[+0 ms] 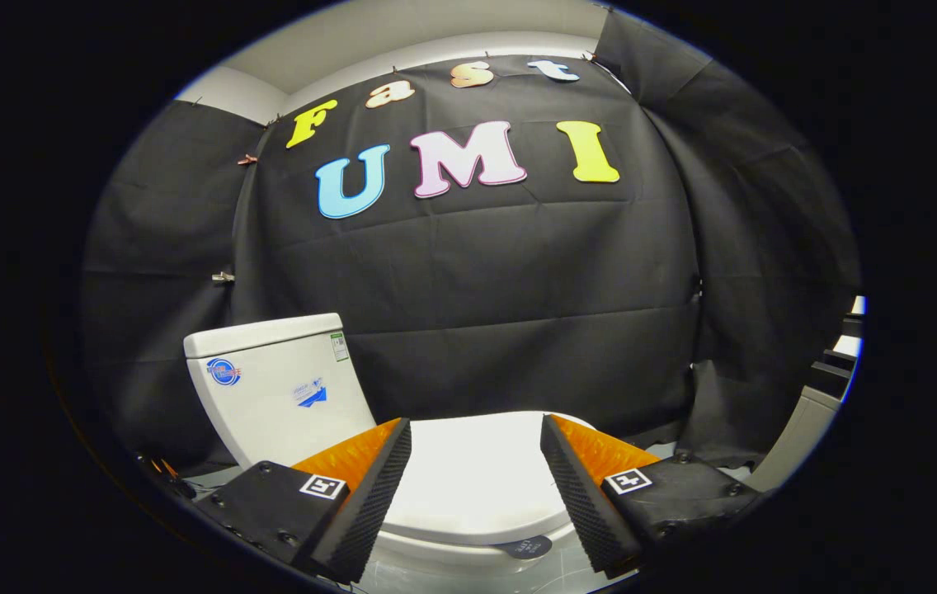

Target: Open the toilet lid.

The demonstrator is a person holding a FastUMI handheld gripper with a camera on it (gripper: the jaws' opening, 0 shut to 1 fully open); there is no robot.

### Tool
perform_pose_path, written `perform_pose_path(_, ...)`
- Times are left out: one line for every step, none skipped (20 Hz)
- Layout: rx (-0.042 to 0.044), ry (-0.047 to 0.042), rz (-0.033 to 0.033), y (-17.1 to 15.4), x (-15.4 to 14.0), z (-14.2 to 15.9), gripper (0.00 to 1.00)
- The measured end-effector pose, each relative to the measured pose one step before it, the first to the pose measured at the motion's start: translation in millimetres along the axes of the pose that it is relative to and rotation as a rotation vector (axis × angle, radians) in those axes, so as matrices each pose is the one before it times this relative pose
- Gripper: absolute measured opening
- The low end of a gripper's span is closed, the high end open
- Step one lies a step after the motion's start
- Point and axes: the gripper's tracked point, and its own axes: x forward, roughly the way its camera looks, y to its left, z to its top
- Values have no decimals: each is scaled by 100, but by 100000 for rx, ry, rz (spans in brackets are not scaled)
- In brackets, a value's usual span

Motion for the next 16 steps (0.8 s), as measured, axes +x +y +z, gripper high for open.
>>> perform_pose_path(15, -74, 50, -13, -42, -39, 98)
perform_pose_path(15, -119, 243, 108, -98, 64, 98)
perform_pose_path(-201, -162, 121, 14, -10, 55, 98)
perform_pose_path(-200, -88, 142, 67, 44, 15, 98)
perform_pose_path(-188, 37, 265, 36, -32, -38, 98)
perform_pose_path(-127, 76, 252, 77, -7, -106, 98)
perform_pose_path(22, 0, 170, 17, -35, 32, 98)
perform_pose_path(-62, -43, 78, 64, -32, 14, 98)
perform_pose_path(-152, -20, 111, 51, 0, 21, 98)
perform_pose_path(-113, 50, 42, 35, 30, -31, 98)
perform_pose_path(394, 225, -360, -25, -57, -5, 98)
perform_pose_path(1069, 274, 309, 153, -85, -71, 98)
perform_pose_path(-31, -158, 535, 319, -83, -45, 98)
perform_pose_path(-1400, 313, 276, 418, -67, -266, 98)
perform_pose_path(-1309, 280, 529, 262, -22, -127, 98)
perform_pose_path(-534, -109, 486, 124, -128, 50, 98)
